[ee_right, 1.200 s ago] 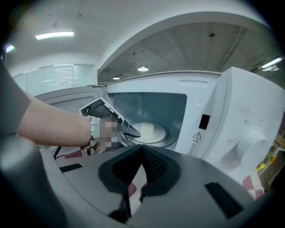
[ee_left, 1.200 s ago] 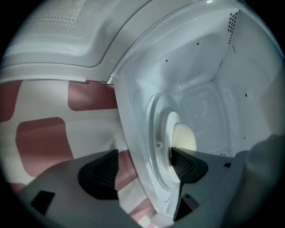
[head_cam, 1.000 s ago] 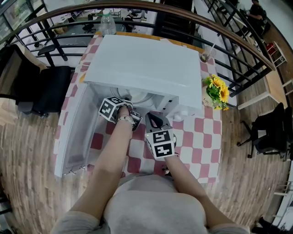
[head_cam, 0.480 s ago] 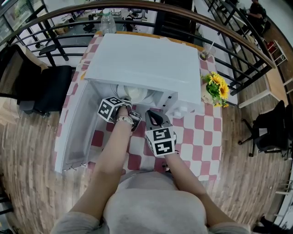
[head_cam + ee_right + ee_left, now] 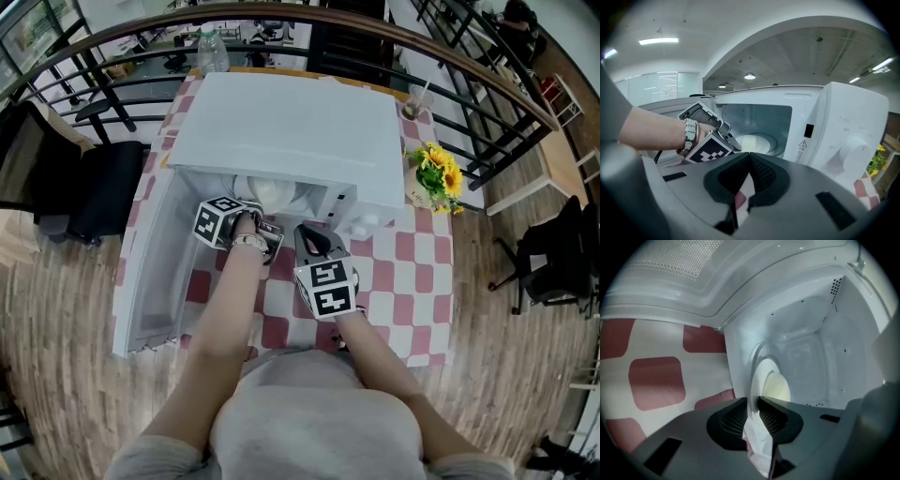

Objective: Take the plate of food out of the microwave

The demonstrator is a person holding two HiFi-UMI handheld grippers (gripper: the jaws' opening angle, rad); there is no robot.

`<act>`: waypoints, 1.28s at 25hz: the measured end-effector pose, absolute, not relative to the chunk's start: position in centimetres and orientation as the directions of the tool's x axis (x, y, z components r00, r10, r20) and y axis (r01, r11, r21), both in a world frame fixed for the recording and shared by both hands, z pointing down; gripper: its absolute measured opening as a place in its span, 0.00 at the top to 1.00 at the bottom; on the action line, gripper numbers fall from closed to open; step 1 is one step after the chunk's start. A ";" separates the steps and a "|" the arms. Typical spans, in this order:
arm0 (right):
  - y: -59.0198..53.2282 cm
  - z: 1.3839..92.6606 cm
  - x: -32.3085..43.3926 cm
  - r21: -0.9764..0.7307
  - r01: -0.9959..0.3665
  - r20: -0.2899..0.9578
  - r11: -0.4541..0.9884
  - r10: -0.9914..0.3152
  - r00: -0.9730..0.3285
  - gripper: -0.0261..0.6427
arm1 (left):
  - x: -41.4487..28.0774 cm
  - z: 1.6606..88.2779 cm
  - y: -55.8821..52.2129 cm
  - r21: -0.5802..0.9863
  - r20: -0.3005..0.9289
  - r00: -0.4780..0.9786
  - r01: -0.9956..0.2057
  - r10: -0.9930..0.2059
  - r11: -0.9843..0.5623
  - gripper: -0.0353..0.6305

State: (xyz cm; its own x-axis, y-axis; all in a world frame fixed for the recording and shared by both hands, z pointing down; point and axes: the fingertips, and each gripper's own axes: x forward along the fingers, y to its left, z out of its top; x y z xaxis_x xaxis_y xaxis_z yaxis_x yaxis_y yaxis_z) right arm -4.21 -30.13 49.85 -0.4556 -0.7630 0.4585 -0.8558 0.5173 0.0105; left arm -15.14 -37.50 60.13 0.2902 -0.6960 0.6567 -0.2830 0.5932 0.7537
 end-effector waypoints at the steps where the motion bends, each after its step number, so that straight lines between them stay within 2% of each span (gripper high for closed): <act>1: -30.1 49.9 -4.2 0.010 -0.856 0.458 0.516 -0.764 -0.455 0.93 | -15.1 60.1 -37.5 0.757 0.653 0.299 -0.272 -0.695 0.594 0.83; 3: -30.1 50.0 -4.2 0.010 -0.856 0.456 0.517 -0.764 -0.456 0.93 | -15.2 59.9 -37.5 0.765 0.645 0.312 -0.258 -0.698 0.591 0.87; 7: -30.1 50.0 -4.4 0.011 -0.853 0.451 0.521 -0.764 -0.461 0.93 | -15.3 59.5 -37.5 0.785 0.620 0.323 -0.252 -0.715 0.566 0.88; 14: -29.9 49.9 -4.2 0.008 -0.855 0.446 0.518 -0.768 -0.460 0.93 | -15.0 57.7 -37.8 0.870 0.493 0.332 -0.199 -0.804 0.451 0.93; 32: -29.3 48.6 -3.9 -0.009 -0.861 0.398 0.509 -0.788 -0.470 0.93 | -14.4 55.5 -35.9 0.929 0.365 0.368 -0.206 -0.855 0.308 0.93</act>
